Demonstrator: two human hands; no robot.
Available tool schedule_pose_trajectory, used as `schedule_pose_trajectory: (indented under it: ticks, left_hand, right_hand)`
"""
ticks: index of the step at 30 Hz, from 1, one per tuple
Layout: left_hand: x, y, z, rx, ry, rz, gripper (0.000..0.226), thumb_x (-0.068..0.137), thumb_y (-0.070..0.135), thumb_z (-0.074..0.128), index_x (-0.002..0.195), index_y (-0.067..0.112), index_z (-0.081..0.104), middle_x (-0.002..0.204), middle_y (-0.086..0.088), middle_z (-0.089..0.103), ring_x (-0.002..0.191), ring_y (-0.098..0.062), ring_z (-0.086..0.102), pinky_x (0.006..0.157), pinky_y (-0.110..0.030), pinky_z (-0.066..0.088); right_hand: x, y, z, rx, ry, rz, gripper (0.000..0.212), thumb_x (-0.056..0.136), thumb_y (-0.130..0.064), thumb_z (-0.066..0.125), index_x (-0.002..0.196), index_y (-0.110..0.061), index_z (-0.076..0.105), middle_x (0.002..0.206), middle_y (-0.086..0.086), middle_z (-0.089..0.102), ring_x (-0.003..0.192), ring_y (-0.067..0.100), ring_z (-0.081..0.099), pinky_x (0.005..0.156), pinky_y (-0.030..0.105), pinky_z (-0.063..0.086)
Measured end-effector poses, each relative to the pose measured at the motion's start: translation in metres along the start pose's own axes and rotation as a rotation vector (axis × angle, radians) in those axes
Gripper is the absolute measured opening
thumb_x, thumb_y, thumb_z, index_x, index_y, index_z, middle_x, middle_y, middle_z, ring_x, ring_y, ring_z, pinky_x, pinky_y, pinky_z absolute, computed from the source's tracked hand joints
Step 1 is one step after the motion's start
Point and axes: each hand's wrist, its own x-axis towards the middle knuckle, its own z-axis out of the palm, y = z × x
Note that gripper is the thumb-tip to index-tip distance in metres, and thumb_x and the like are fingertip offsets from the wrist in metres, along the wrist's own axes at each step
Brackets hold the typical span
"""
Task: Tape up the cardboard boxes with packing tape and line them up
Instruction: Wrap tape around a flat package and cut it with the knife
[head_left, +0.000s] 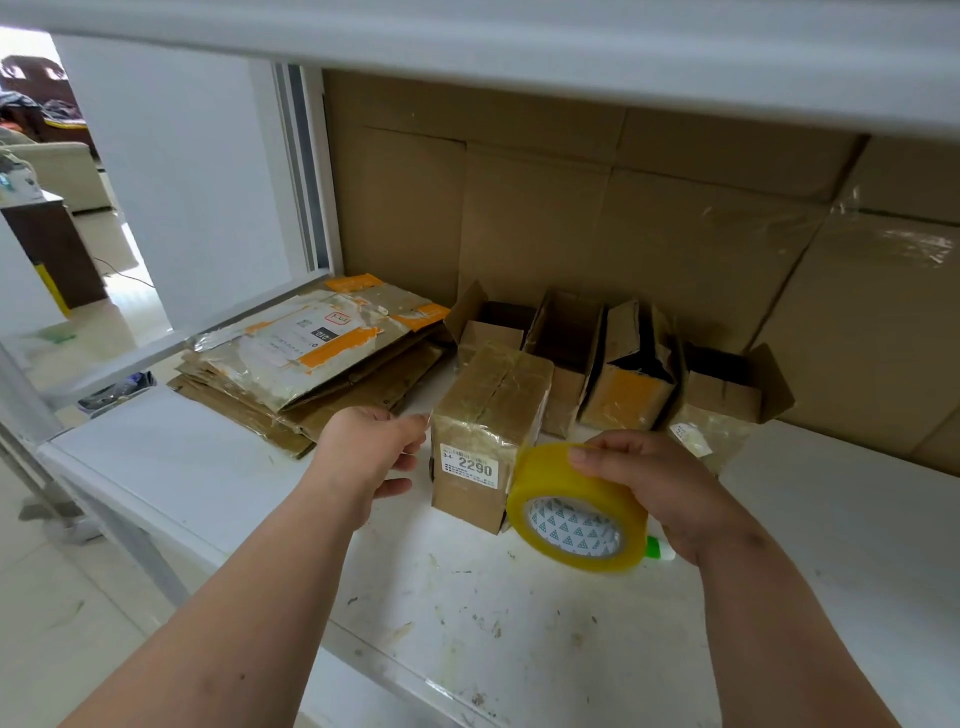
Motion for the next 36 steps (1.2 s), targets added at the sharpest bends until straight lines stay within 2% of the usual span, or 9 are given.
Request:
schedule_pose_trajectory:
  ticks: [7,11,15,19,21,24,29,33,36]
  left_hand:
    - [-0.002,0.002,-0.002,-0.007,-0.044,0.004,0.028,0.087,0.03,0.074,0.109,0.015,0.064,0.107,-0.005,0.063,0.101,-0.024,0.06,0.082,-0.046,0.059]
    - [-0.005,0.002,0.006,-0.182,-0.093,0.104,0.016,0.092,0.008,0.066,0.104,0.018,0.068,0.108,-0.007,0.068,0.102,-0.021,0.064,0.09,-0.039,0.056]
    - [-0.008,0.002,0.009,-0.062,-0.072,0.259,0.024,0.096,0.003,0.057,0.095,0.021,0.073,0.092,0.005,0.071,0.084,-0.004,0.062,0.06,-0.009,0.049]
    - [-0.003,-0.007,0.006,0.276,-0.102,0.396,0.037,0.099,0.008,0.049,0.088,0.038,0.069,0.094,0.008,0.07,0.094,-0.009,0.061,0.069,-0.02,0.044]
    - [-0.003,-0.009,0.005,0.374,-0.096,0.406,0.037,0.1,0.009,0.044,0.092,0.036,0.068,0.094,0.002,0.071,0.091,-0.012,0.061,0.072,-0.025,0.047]
    - [-0.003,-0.009,0.002,0.318,-0.118,0.383,0.037,0.1,0.013,0.042,0.083,0.035,0.066,0.087,0.007,0.064,0.083,-0.011,0.056,0.073,-0.026,0.043]
    - [-0.004,-0.016,-0.002,0.227,-0.164,0.368,0.027,0.102,0.029,0.049,0.079,0.03,0.062,0.088,0.004,0.061,0.082,-0.01,0.052,0.07,-0.022,0.037]
    - [-0.005,-0.016,-0.001,0.302,-0.136,0.375,0.039,0.098,0.007,0.042,0.077,0.034,0.061,0.088,0.01,0.06,0.081,-0.006,0.052,0.069,-0.024,0.037]
    - [-0.005,-0.012,0.0,0.343,-0.137,0.372,0.04,0.098,0.004,0.04,0.079,0.033,0.06,0.093,0.011,0.057,0.084,-0.006,0.051,0.069,-0.027,0.04]
  right_hand:
    - [-0.005,0.001,0.004,0.001,0.034,-0.005,0.017,0.082,-0.031,0.076,0.086,-0.015,0.075,0.083,0.004,0.076,0.082,0.023,0.073,0.076,0.036,0.057]
    - [-0.006,0.002,0.015,-0.102,0.005,-0.017,0.016,0.083,-0.035,0.076,0.083,-0.019,0.076,0.083,0.001,0.076,0.08,0.019,0.073,0.079,0.037,0.059]
    - [-0.007,0.002,0.019,-0.125,0.041,-0.03,0.02,0.083,-0.038,0.075,0.082,-0.018,0.075,0.083,0.002,0.075,0.079,0.019,0.073,0.08,0.04,0.059]
    - [-0.01,0.001,0.022,-0.14,0.057,-0.035,0.021,0.084,-0.038,0.074,0.082,-0.017,0.074,0.086,0.005,0.074,0.081,0.02,0.072,0.079,0.039,0.058]
    - [-0.01,-0.001,0.025,-0.141,0.063,-0.034,0.019,0.085,-0.037,0.074,0.081,-0.018,0.073,0.084,0.003,0.074,0.079,0.017,0.071,0.076,0.035,0.057]
    - [-0.01,-0.002,0.027,-0.148,0.076,-0.046,0.016,0.086,-0.037,0.072,0.08,-0.021,0.072,0.082,-0.002,0.072,0.079,0.014,0.069,0.072,0.03,0.055]
    - [-0.006,-0.01,0.036,-0.398,0.122,-0.064,0.016,0.089,-0.045,0.06,0.104,-0.04,0.063,0.106,-0.017,0.06,0.099,0.012,0.059,0.092,0.039,0.052]
    - [-0.007,-0.026,0.043,-0.672,0.138,-0.096,0.017,0.098,-0.028,0.04,0.102,-0.041,0.051,0.106,-0.011,0.054,0.091,0.013,0.054,0.1,0.042,0.045]
    - [-0.009,-0.029,0.052,-0.774,0.21,-0.163,0.023,0.095,-0.014,0.041,0.101,-0.036,0.044,0.108,-0.008,0.045,0.088,0.015,0.05,0.103,0.042,0.041]
